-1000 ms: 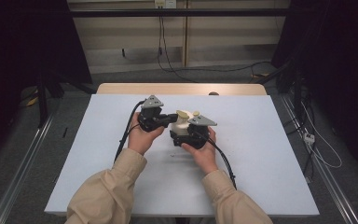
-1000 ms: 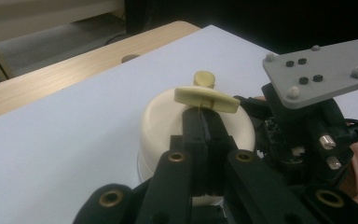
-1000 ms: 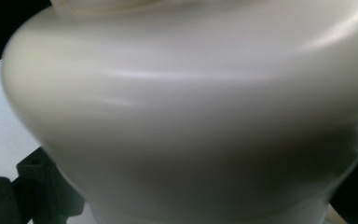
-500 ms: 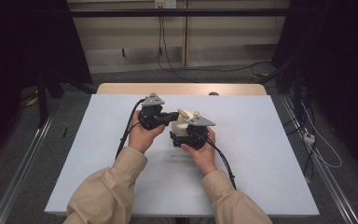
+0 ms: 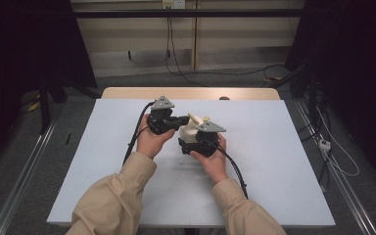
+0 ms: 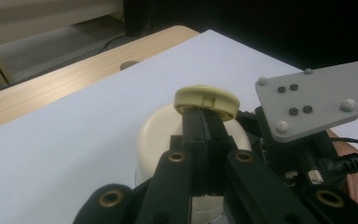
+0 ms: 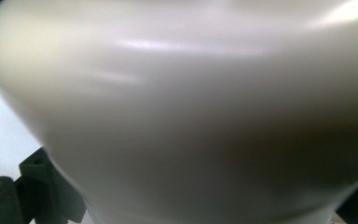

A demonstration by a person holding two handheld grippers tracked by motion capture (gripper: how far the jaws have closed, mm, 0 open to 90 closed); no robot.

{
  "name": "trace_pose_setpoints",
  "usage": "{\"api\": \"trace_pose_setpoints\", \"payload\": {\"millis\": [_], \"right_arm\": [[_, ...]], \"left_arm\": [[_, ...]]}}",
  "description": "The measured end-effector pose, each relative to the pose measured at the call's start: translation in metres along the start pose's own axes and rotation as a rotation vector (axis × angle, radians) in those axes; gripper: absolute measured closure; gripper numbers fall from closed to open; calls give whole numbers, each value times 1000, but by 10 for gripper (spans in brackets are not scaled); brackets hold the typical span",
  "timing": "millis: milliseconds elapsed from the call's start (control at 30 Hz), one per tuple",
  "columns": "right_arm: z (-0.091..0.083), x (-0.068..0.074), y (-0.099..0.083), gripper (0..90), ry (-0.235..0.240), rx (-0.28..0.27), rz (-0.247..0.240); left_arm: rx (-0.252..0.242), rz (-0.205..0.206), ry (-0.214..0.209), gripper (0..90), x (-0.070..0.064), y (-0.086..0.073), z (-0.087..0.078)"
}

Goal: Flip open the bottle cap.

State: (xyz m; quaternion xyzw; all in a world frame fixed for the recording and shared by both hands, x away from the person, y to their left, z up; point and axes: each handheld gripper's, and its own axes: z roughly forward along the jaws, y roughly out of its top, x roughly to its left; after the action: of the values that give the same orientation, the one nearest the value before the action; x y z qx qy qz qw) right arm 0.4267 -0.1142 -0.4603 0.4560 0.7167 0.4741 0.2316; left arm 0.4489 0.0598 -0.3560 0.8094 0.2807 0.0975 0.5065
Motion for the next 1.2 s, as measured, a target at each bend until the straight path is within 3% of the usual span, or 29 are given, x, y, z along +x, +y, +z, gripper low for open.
{"api": "trace_pose_setpoints", "payload": {"millis": [1200], "right_arm": [[0, 0, 0, 35, -2, -1, 0]], "left_arm": [[-5, 5, -7, 900, -4, 11, 9]]}}
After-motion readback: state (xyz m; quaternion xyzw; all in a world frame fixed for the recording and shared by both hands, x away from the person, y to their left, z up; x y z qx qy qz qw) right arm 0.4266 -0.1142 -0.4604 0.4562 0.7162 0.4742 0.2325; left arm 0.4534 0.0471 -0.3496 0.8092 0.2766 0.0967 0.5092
